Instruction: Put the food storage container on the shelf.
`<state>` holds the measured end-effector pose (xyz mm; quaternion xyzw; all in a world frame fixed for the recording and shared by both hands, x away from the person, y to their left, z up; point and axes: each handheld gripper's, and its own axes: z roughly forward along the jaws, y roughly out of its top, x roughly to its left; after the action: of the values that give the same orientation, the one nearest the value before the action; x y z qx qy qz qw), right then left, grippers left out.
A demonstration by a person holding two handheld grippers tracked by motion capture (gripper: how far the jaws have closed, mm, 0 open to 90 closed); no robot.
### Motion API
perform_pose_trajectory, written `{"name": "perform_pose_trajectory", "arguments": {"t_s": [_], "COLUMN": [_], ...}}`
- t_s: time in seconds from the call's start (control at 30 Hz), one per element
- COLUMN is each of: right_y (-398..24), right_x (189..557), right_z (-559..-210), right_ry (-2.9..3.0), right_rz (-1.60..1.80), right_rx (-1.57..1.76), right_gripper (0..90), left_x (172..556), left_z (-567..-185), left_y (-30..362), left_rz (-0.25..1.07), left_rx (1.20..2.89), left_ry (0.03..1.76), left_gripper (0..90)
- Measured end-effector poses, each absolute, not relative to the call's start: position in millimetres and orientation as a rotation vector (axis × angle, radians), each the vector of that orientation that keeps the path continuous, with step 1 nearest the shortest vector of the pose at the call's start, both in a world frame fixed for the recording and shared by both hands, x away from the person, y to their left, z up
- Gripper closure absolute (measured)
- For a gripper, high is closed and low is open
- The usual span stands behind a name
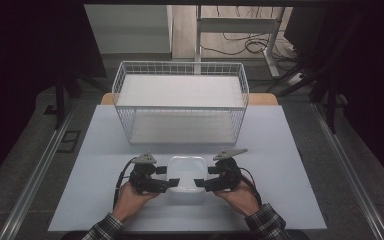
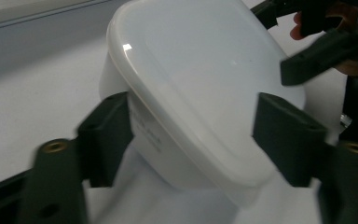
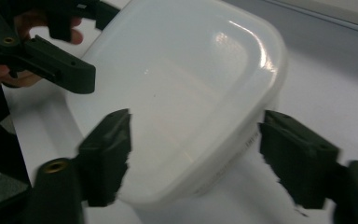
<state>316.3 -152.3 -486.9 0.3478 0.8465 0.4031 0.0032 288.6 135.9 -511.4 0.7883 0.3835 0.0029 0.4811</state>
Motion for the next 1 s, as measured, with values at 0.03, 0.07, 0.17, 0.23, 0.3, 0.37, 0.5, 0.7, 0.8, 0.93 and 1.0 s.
{"name": "perform_pose_trajectory", "arguments": {"t_s": [0.03, 0.07, 0.17, 0.23, 0.3, 0.37, 0.5, 0.7, 0.8, 0.93, 1.0], "right_y": [-154.8, -157.0, -161.9, -166.1, -167.6, -167.9, -169.9, -169.1, -167.4, -164.5, -164.2], "right_x": [314.1, 312.2, 309.1, 307.0, 304.3, 302.5, 300.5, 301.5, 304.1, 311.6, 318.4], "right_z": [-485.8, -484.4, -479.7, -477.5, -475.3, -473.7, -475.1, -475.0, -469.5, -463.0, -460.5], "right_ry": [2.638, 2.622, 2.596, 2.576, 2.539, 2.503, 2.441, 2.399, 2.384, 2.366, 2.358], "right_rz": [1.27, 1.274, 1.284, 1.312, 1.328, 1.337, 1.357, 1.374, 1.386, 1.391, 1.394], "right_rx": [1.104, 1.12, 1.184, 1.221, 1.233, 1.234, 1.212, 1.192, 1.161, 1.129, 1.118], "right_gripper": [36.4, 41.7, 55.3, 62.0, 66.0, 70.2, 77.7, 77.8, 77.8, 77.7, 77.7], "left_x": [286.0, 284.9, 281.4, 278.7, 276.5, 275.8, 274.9, 275.1, 278.1, 285.7, 290.1], "left_z": [-509.0, -507.9, -505.4, -503.6, -502.7, -503.7, -505.8, -501.4, -496.8, -491.9, -489.7], "left_y": [137.6, 138.6, 142.3, 144.9, 144.0, 145.1, 143.8, 143.6, 144.9, 146.2, 145.9], "left_rz": [0.025, 0.019, 0.008, 0.015, 0.046, 0.059, 0.116, 0.147, 0.161, 0.18, 0.191], "left_rx": [1.92, 1.923, 1.905, 1.88, 1.871, 1.839, 1.829, 1.81, 1.791, 1.784, 1.785], "left_ry": [0.941, 0.945, 0.965, 0.966, 0.977, 0.99, 0.998, 1.006, 1.007, 1.007, 1.002], "left_gripper": [39.5, 44.4, 54.1, 62.2, 67.6, 70.0, 79.8, 79.9, 79.9, 79.9, 79.9]}}
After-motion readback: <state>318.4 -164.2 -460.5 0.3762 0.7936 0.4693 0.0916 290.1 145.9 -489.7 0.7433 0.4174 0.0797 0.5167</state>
